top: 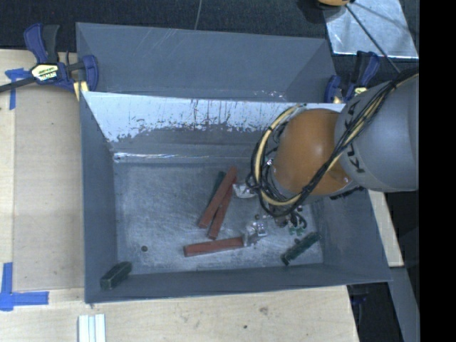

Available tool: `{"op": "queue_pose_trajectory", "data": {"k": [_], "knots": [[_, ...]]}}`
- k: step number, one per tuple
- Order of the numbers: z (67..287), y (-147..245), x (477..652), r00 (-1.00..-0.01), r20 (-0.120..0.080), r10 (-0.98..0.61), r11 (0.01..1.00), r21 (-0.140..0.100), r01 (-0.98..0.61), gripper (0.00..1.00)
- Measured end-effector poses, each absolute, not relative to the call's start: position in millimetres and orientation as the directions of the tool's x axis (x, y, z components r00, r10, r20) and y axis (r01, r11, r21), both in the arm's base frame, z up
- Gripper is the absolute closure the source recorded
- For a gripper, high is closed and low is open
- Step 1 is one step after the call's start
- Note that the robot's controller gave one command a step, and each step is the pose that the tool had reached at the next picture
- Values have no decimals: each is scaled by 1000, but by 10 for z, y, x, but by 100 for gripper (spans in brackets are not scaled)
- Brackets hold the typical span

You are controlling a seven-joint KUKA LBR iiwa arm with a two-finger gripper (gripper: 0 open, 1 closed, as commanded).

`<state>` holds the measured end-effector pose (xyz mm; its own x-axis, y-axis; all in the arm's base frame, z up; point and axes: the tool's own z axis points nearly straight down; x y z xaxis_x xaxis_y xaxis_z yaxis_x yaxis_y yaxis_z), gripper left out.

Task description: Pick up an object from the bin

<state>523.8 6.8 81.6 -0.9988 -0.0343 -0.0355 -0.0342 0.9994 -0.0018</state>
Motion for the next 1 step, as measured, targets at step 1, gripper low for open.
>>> {"op": "queue_pose_trajectory", "data": {"k": [1], "knots": [[816,68,5238,-999,-36,-34,999,-2,-34,0]]}}
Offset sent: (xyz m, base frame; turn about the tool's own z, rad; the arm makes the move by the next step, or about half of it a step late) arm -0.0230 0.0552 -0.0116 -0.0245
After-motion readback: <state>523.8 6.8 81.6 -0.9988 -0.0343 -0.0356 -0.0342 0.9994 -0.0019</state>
